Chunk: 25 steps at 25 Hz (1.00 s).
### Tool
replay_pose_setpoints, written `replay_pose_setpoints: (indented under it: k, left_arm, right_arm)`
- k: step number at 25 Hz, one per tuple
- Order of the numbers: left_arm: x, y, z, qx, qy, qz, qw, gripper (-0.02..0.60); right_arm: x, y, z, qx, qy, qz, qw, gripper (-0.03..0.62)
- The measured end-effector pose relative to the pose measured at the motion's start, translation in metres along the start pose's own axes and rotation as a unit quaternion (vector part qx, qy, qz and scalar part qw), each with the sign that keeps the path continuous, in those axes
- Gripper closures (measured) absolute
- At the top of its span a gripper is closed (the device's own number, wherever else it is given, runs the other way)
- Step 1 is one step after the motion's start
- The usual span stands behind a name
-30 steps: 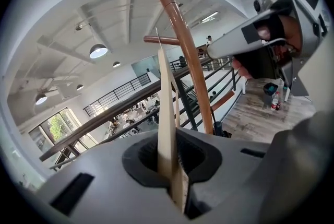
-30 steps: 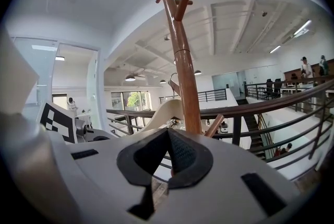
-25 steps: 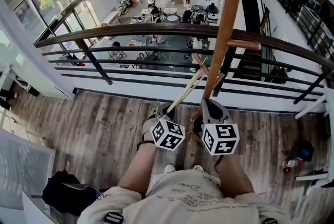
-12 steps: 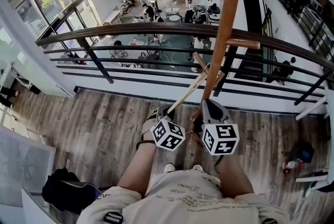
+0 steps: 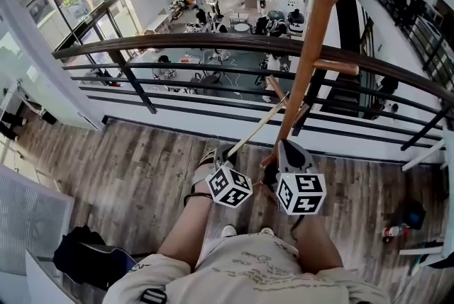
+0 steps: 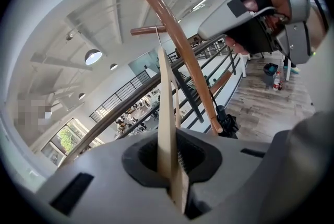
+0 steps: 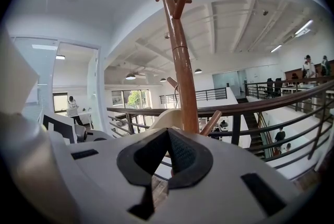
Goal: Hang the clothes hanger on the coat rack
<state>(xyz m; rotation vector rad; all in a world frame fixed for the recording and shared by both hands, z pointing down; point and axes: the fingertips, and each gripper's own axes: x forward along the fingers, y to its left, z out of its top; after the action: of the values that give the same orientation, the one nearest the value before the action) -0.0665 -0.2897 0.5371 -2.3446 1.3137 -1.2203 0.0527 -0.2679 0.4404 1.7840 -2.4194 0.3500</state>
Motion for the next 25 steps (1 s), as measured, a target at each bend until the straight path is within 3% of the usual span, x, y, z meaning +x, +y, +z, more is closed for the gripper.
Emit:
replay_pose_setpoints:
  k: [5, 20, 25]
  left_arm:
    - [0.0, 0.001, -0.002, 0.027, 0.004, -0.003, 0.9996, 0.554]
    - [-0.006, -0.008, -0.01, 0.017, -0.005, -0.041, 0.999, 0.541]
    - [-0.011, -0.003, -0.008, 0.02, -0.007, -0.029, 0.9993, 0.526]
  right_arm:
    - [0.002, -0.001, 0.002, -0.002, -0.001, 0.0, 1.0, 0.591]
    - [0.003, 0.011, -0.005, -0.004, 0.007, 0.013, 1.0, 0.592]
    - [0.002, 0.013, -0.002, -0.003, 0.003, 0.02, 1.0, 0.592]
